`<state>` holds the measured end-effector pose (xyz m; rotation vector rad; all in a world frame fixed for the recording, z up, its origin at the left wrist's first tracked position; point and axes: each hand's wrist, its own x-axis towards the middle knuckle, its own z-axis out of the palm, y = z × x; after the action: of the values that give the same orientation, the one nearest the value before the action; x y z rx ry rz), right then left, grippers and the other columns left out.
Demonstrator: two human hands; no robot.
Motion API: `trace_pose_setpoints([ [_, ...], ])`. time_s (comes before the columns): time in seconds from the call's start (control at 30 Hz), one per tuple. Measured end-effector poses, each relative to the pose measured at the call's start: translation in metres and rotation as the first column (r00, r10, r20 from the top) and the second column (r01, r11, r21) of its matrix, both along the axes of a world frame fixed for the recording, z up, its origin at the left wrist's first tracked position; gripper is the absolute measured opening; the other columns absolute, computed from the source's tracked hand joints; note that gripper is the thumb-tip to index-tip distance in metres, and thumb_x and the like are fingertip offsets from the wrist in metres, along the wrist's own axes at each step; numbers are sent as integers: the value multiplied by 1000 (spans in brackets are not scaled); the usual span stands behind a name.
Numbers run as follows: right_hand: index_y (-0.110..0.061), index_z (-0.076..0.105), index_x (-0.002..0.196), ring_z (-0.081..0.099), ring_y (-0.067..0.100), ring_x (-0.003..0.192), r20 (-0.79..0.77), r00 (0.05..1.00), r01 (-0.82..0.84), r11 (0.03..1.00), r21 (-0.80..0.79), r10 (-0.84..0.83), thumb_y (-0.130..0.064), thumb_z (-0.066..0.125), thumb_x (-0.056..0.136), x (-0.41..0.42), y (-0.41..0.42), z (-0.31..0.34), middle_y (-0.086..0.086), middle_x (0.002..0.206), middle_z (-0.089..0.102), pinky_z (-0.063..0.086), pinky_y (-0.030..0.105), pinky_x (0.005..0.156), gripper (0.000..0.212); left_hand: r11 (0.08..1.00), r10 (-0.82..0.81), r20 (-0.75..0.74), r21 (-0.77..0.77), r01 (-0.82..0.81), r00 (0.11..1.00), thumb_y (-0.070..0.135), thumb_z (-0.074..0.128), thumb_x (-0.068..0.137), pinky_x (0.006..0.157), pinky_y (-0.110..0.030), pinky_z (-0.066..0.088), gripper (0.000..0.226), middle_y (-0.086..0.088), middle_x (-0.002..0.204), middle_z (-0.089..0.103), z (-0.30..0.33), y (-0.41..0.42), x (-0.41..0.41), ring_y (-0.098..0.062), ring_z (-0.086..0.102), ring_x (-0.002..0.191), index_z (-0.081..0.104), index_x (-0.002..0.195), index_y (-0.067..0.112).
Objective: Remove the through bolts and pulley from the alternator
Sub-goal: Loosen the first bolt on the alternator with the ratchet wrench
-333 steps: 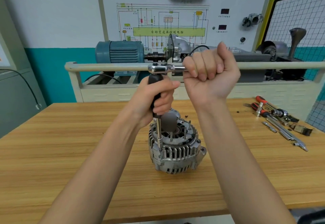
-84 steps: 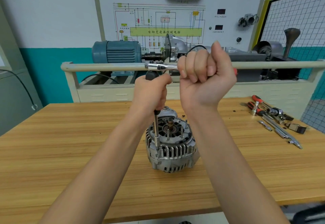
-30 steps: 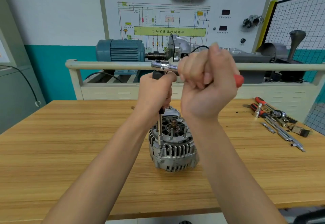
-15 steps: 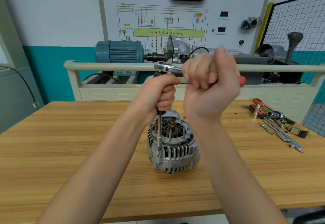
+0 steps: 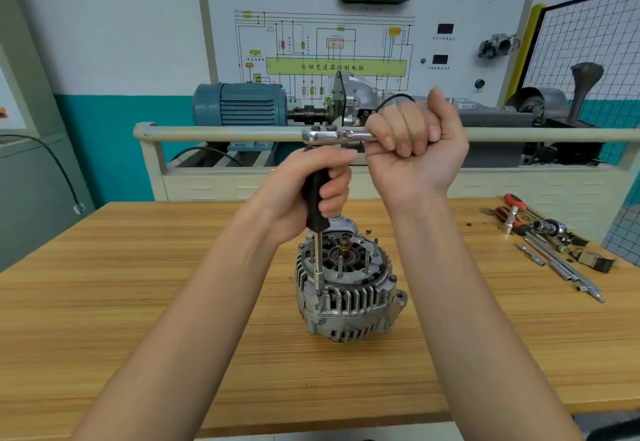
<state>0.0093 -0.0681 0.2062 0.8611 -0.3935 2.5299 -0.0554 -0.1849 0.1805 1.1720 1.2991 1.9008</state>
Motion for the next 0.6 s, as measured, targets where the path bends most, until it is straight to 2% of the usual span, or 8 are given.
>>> trace_pose_setpoints([
  [0.1, -15, 33, 36, 23, 10, 28, 19, 999, -33, 995, -98, 35, -15, 43, 82, -2, 2, 0, -4, 32, 23, 22, 21, 37, 47, 999, 33, -1, -39, -33, 999, 22, 61, 79, 35, -18, 22, 38, 7, 39, 29, 1, 7, 6, -8, 24, 32, 35, 50, 20],
  [0.17, -16, 33, 36, 22, 10, 29, 19, 997, 72, 995, -65, -71, -14, 43, 82, 3, -2, 0, -4, 33, 23, 23, 22, 37, 47, 990, 133, 15, -57, -132, 991, 22, 56, 82, 34, -17, 17, 40, 7, 38, 25, 1, 11, 7, -8, 20, 30, 31, 50, 20],
  [0.23, -17, 35, 37, 20, 11, 32, -49, 966, 255, 966, 53, -252, -11, 42, 85, 9, -13, -2, -5, 34, 24, 23, 23, 40, 49, 967, 249, 17, -64, -248, 968, 15, 52, 89, 35, -15, 14, 48, 7, 38, 21, 2, 14, 10, -7, 16, 30, 29, 48, 22],
  [0.33, -17, 37, 43, 23, 10, 36, -244, 757, 646, 751, 140, -606, -2, 47, 85, 15, -43, -12, -5, 39, 30, 22, 25, 45, 45, 923, 383, 0, -42, -383, 924, 5, 47, 90, 34, -13, 14, 57, 8, 38, 22, 3, 17, 15, -6, 16, 30, 32, 40, 26],
  [0.4, -15, 31, 46, 26, 11, 39, -278, 643, 762, 633, 137, -713, -5, 53, 81, 16, -59, -16, -4, 44, 32, 22, 27, 48, 42, 900, 435, -4, -21, -435, 901, 2, 46, 89, 34, -13, 15, 58, 7, 39, 23, 2, 17, 16, -6, 16, 32, 34, 38, 26],
  [0.47, -15, 26, 47, 24, 10, 38, -284, 664, 742, 657, 135, -692, -1, 51, 81, 15, -59, -15, -1, 40, 27, 20, 27, 46, 44, 893, 449, -26, -3, -450, 893, 1, 48, 89, 36, -16, 15, 46, 5, 42, 24, 0, 15, 16, -9, 17, 34, 37, 49, 20],
  [0.53, -19, 28, 43, 20, 10, 35, -259, 774, 622, 770, 140, -578, 0, 43, 84, 15, -45, -9, -2, 35, 26, 17, 27, 44, 47, 909, 417, -59, 12, -417, 907, 3, 53, 89, 38, -18, 16, 37, 4, 43, 25, -2, 12, 13, -10, 19, 36, 36, 59, 16],
  [0.6, -19, 34, 38, 16, 12, 35, -153, 893, 443, 887, 131, -424, -7, 42, 86, 14, -27, -5, -5, 34, 25, 20, 25, 43, 50, 947, 322, -68, 20, -321, 944, 7, 58, 87, 39, -19, 21, 36, 3, 43, 29, -2, 8, 10, -11, 23, 35, 37, 59, 16],
])
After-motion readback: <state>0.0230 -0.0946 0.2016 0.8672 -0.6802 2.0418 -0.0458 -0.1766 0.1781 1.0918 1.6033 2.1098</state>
